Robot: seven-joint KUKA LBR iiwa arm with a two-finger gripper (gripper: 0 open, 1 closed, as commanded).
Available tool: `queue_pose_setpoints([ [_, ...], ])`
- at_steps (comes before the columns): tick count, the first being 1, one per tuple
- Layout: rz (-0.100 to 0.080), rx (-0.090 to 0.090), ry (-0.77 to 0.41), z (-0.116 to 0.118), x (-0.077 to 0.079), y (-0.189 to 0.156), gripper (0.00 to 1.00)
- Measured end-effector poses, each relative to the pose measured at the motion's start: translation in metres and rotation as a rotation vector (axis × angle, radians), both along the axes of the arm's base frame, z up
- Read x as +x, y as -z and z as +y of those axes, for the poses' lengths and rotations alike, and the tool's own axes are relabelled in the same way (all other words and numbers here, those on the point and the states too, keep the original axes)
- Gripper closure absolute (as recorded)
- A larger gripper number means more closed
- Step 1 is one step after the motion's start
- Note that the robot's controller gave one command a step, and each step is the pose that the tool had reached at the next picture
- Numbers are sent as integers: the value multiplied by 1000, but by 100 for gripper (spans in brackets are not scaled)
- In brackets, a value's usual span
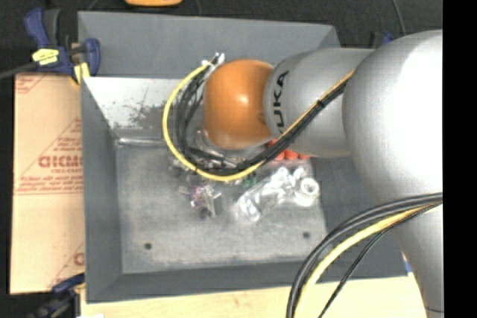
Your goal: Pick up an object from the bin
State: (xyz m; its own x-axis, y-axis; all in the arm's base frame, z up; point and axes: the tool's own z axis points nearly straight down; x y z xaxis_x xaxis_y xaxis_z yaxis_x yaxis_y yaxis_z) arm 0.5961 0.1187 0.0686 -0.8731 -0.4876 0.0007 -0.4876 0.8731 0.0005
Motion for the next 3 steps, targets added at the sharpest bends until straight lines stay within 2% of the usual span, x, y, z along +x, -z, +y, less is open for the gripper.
queue_pose_setpoints([
  [1, -9, 0, -272, -19, 8, -33, 0],
  [2, -12, 2, -383, 3, 11, -38, 0],
  [3, -4, -1, -530, 13, 16, -3, 0],
])
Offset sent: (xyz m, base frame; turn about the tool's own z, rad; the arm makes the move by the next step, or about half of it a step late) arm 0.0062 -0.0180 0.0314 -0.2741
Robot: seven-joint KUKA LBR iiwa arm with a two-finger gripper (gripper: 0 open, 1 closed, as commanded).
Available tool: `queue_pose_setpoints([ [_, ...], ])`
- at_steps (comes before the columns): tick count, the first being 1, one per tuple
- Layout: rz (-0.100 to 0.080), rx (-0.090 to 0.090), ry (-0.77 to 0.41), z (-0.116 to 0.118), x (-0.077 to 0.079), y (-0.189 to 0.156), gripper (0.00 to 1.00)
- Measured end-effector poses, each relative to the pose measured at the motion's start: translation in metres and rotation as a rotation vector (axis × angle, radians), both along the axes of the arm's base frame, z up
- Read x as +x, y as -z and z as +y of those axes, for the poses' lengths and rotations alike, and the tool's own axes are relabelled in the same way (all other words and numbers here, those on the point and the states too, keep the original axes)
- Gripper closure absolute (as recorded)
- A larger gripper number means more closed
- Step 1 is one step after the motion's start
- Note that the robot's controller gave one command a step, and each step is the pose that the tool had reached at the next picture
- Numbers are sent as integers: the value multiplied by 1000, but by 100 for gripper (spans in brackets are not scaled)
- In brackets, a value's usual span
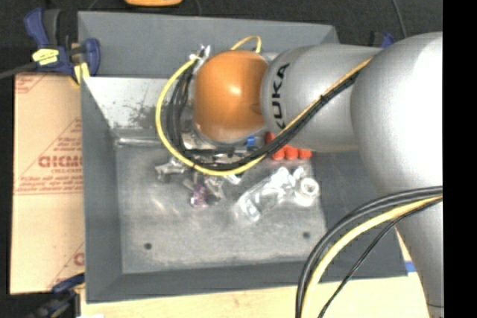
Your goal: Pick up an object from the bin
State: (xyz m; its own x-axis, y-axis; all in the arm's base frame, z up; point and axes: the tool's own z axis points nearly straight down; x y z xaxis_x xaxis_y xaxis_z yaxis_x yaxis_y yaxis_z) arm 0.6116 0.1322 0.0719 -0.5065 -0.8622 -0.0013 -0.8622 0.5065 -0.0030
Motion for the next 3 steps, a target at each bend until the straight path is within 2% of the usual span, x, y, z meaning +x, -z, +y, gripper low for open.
queue_pose_setpoints([
  [1, -4, 3, 8, 0, 2, -2, 0],
  [2, -3, 3, 10, 0, 2, -2, 100],
  [3, -9, 3, 18, -1, 6, -75, 100],
])
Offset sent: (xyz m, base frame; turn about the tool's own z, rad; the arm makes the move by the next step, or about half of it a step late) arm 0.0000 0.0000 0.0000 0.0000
